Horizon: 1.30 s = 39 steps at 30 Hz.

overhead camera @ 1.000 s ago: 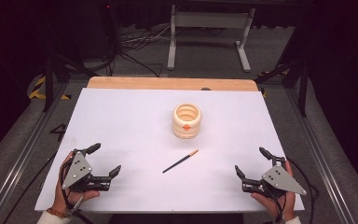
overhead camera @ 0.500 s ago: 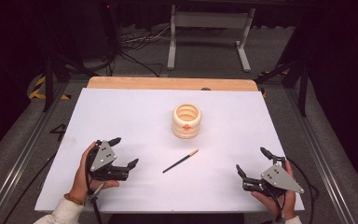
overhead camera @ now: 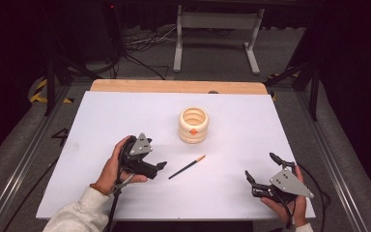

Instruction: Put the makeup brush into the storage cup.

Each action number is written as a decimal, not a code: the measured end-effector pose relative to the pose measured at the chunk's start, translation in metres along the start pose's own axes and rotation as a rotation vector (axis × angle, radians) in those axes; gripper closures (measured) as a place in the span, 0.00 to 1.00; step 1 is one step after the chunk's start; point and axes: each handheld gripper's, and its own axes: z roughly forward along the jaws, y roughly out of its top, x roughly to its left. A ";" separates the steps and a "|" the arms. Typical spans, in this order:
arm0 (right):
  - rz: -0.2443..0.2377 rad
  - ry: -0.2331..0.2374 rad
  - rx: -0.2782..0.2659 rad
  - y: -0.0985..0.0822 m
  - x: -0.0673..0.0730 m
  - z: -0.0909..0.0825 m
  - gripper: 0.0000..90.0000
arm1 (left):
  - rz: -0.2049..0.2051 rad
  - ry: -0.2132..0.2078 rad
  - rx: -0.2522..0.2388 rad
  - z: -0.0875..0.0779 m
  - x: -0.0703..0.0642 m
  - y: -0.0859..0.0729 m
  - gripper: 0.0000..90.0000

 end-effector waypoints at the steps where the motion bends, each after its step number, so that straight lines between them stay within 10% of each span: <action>1: -0.002 0.003 0.006 0.000 0.000 0.001 0.07 | 0.011 -0.004 0.014 0.002 -0.001 0.003 0.13; 22: 0.001 -0.033 0.045 -0.004 -0.002 0.004 0.09 | 0.088 -0.209 0.455 0.082 -0.017 0.058 0.46; 34: -0.012 -0.011 0.057 -0.005 0.000 0.004 0.09 | 0.108 -0.170 0.592 0.095 -0.022 0.066 0.93; 39: -0.013 -0.011 0.060 -0.005 -0.001 0.004 0.09 | 0.128 -0.162 0.596 0.095 -0.024 0.067 0.93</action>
